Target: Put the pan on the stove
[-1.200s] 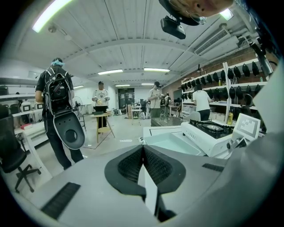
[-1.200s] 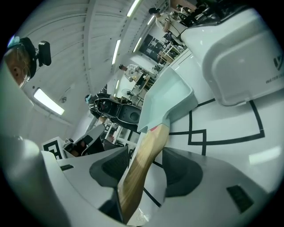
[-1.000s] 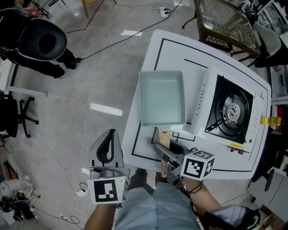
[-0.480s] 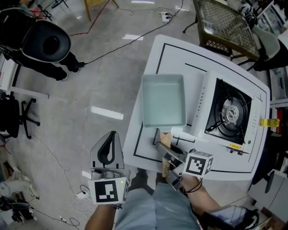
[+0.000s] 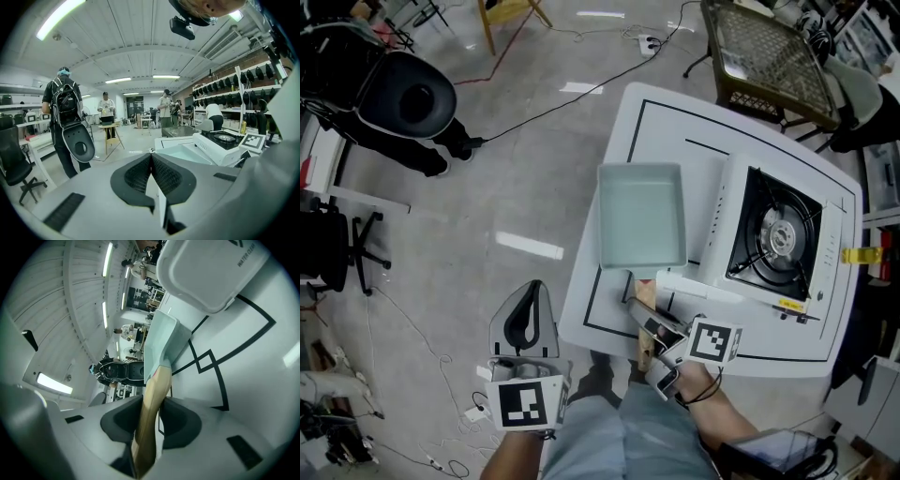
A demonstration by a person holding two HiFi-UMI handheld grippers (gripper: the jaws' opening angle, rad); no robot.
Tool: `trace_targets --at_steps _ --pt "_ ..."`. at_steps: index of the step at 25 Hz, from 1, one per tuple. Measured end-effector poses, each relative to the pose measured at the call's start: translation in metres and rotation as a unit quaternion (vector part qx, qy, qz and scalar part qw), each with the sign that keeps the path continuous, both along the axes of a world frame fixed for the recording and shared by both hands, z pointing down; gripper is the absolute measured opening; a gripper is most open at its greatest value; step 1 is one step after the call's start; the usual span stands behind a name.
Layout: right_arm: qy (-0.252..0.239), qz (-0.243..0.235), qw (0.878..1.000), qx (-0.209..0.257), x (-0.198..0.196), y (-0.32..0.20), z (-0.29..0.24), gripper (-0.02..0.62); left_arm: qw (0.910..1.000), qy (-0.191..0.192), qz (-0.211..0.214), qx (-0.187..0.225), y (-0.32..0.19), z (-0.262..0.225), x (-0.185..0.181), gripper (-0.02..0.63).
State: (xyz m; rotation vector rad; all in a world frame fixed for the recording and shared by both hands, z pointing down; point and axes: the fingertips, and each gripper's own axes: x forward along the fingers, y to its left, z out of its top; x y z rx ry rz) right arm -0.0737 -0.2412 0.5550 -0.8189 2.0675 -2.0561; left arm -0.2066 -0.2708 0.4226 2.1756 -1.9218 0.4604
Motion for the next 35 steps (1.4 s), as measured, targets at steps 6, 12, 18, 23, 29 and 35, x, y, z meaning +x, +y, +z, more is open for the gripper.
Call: trace_targets --at_steps 6,12,18,23,29,35 --pt "0.005 -0.009 1.0 0.009 -0.005 0.001 -0.009 0.132 1.0 -0.002 0.0 0.009 0.006 -0.008 -0.001 0.018" --pt "0.002 -0.005 1.0 0.021 -0.01 0.001 -0.032 0.132 0.9998 0.002 0.001 0.018 0.012 -0.017 -0.003 0.018" --pt "0.005 0.001 0.999 0.036 -0.006 -0.004 -0.062 0.132 0.9994 0.003 0.011 0.031 0.008 -0.034 0.001 0.018" --pt "0.006 0.007 0.999 0.042 -0.005 0.0 -0.084 0.132 0.9985 0.007 0.025 0.047 0.005 -0.051 0.006 0.018" --pt "0.006 0.022 0.998 0.053 0.011 -0.006 -0.101 0.132 0.9966 0.006 0.05 0.064 -0.009 -0.069 0.026 0.018" --pt "0.016 0.042 0.997 0.061 0.037 -0.009 -0.111 0.132 0.9943 0.004 0.084 0.066 -0.017 -0.076 0.055 0.018"
